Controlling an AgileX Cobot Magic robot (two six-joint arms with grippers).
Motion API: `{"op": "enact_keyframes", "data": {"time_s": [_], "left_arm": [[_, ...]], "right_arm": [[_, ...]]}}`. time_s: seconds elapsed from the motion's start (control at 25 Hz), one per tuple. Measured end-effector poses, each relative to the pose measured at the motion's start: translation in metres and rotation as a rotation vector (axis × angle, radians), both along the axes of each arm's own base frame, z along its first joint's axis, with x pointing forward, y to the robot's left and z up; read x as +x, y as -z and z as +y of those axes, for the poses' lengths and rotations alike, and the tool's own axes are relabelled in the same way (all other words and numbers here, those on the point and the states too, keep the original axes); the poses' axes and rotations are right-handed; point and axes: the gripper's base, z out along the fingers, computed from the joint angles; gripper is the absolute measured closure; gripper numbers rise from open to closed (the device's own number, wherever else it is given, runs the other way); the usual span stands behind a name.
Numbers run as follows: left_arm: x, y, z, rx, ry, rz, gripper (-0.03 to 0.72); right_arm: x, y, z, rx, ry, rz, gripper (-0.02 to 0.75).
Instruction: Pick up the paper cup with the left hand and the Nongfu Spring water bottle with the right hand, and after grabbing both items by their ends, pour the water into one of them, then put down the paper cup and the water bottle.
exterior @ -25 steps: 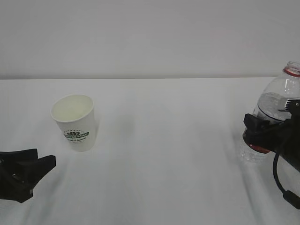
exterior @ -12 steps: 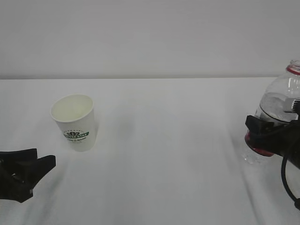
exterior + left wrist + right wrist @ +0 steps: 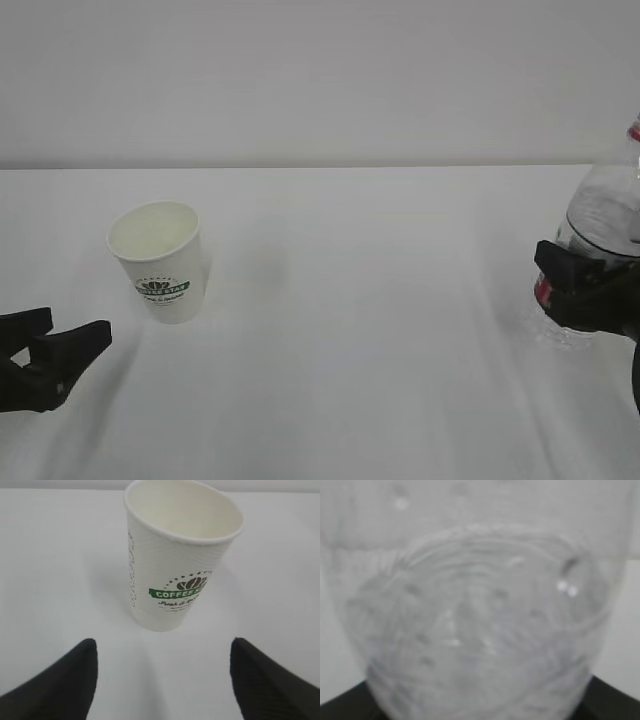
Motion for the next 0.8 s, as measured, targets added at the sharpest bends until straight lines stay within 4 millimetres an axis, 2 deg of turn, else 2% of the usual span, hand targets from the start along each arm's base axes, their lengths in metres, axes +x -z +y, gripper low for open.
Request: {"op": "enact_keyframes", "data": {"time_s": [0.28, 0.8], "left_arm": [[0.014, 0.01, -0.002, 0.036, 0.015, 0.011, 0.006], [0.042, 0.026, -0.009, 0.067, 0.088, 0.002, -0.004]], "right_arm": [[-0.002, -0.004, 0.001, -0.007, -0.015, -0.002, 0.281], [-0.003, -0.003, 0.003, -0.018, -0.039, 0.013, 0.284]]}}
